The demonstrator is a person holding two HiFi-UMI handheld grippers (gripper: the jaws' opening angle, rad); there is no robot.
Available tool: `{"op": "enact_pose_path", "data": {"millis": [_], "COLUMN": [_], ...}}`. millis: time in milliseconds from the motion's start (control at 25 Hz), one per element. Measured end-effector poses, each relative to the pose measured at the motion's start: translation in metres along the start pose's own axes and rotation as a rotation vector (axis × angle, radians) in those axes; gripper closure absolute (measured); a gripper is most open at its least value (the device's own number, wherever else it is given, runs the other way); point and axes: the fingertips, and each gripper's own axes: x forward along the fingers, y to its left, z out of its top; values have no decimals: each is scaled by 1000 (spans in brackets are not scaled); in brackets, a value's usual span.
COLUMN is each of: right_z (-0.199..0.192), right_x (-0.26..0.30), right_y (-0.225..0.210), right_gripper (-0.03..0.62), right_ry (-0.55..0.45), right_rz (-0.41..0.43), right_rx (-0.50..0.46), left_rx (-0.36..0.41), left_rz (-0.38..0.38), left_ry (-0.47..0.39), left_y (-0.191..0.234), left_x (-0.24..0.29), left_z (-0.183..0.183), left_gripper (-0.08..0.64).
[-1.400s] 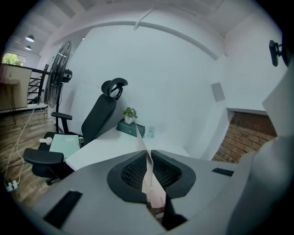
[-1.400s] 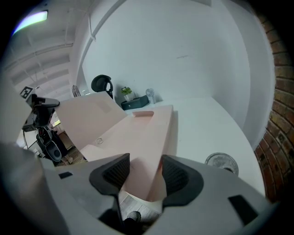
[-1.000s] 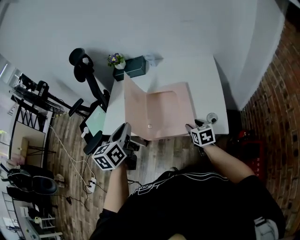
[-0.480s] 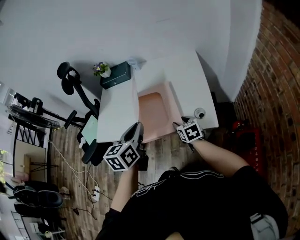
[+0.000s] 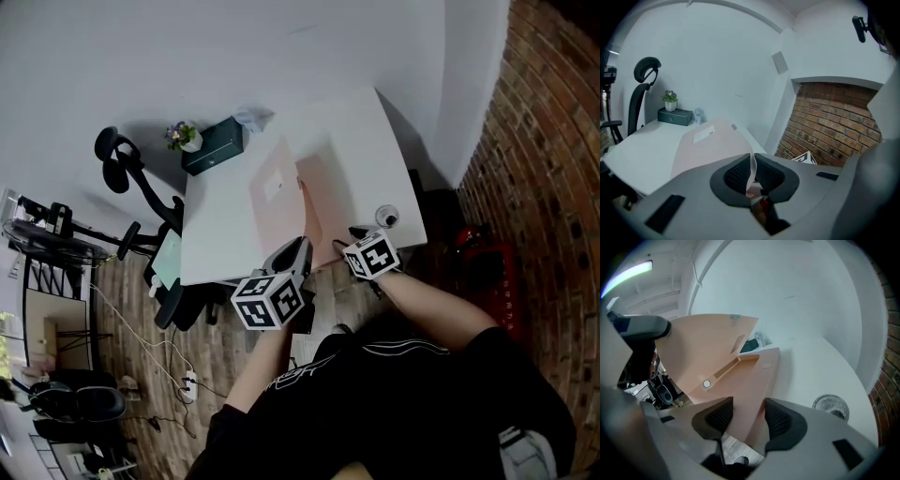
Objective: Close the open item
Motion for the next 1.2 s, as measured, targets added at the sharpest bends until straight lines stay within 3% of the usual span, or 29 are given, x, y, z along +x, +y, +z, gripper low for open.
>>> {"op": "enact_pose_path", "data": {"millis": [440, 640, 1000, 1200], "right_z": [-6, -8, -13, -13], "right_x": [-7, -10, -38, -52], "right_y": [4, 6, -15, -32], "right_gripper": [383, 388, 380, 380], "right_ry": [-10, -8, -26, -70], "right_rz": [89, 116, 64, 33], "right_rx": [49, 61, -1, 41], "left_rx": [16, -15, -77, -94], "left_rz": [-55, -91, -157, -211], "left_ry": [116, 154, 196, 257], "left_y": [-12, -10, -12, -18], "left_x": [50, 63, 81, 90], "left_z": [-50, -69, -90, -103], "left_gripper": [512, 506, 470, 416]}}
